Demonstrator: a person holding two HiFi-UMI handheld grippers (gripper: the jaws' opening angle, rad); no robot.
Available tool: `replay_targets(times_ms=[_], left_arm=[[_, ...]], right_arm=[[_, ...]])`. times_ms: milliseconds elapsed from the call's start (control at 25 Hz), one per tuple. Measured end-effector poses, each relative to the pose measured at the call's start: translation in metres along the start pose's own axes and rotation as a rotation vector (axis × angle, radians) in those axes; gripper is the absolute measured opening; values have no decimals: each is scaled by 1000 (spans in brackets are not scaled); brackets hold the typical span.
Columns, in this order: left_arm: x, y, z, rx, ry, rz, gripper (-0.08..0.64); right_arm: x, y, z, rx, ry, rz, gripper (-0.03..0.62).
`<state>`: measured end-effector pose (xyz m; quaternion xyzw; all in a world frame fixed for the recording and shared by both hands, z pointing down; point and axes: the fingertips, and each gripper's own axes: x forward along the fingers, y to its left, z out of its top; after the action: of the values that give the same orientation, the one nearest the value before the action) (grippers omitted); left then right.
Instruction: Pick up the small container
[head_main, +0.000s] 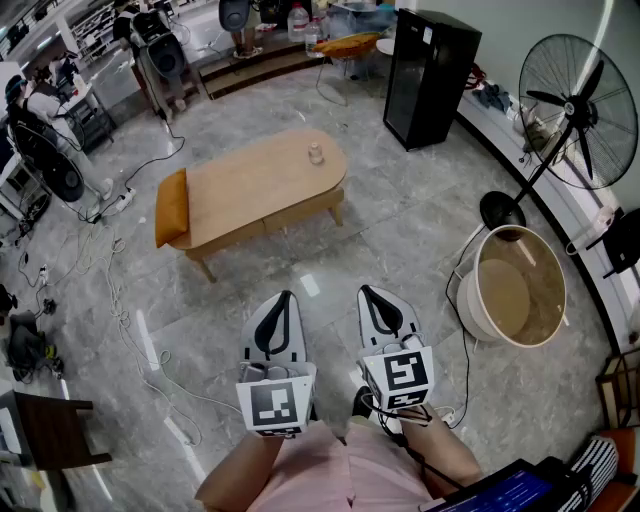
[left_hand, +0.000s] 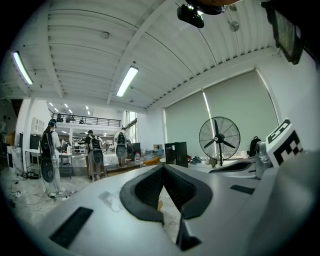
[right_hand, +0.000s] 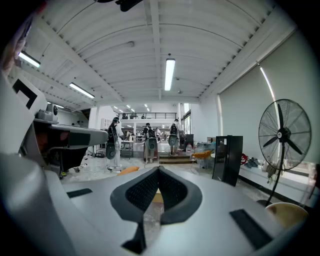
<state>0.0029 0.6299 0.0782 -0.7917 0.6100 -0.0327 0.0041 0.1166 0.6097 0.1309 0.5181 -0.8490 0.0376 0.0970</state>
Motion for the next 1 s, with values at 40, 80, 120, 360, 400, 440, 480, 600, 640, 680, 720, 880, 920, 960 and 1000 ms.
replay_targets(times_ms=[40,80,120,360,400,440,480,600,640,680,720,880,920,960,1000], left_arm=[[1,0,0,3,0,-1,12],[1,-1,-1,8,1,-3,12],[2,-2,-1,15,2,-5,12],[3,-12,-6,22,12,-3,12],[5,-16,-5,13,12,2,12],[7,-21,-5,9,13,5,12],[9,-25,-5,9,14,8,12],[12,-35,-9,9,21,20,12],[13,-38,-11,12,23,26,12],[14,-40,-13,16,24,32,12],[17,-42,-14,17,25,38,12],[38,-51,-16,35,40,56,12],[43,-51,-16,23,42,64,12],[48,-48,-17,7,42,74,12],[53,-45,-18,-6,42,82,12]], right_arm=[[0,-1,0,1,0,-1,0],[0,-1,-1,2,0,-1,0],[0,-2,-2,3,-1,-2,0],[-5,-10,-4,1,-6,-4,0],[-6,-14,-4,1,-8,-3,0],[-7,-19,-3,1,-13,-1,0],[-8,-24,-3,4,-20,2,0],[-9,-30,-7,28,-23,42,5],[-8,-29,-9,33,-16,66,99],[-6,-30,-11,33,-11,87,175],[-5,-33,-12,28,-9,99,198],[7,-59,-13,16,-2,103,198],[11,-62,-14,15,2,104,199],[17,-65,-16,14,6,104,199],[24,-67,-18,13,10,104,201]])
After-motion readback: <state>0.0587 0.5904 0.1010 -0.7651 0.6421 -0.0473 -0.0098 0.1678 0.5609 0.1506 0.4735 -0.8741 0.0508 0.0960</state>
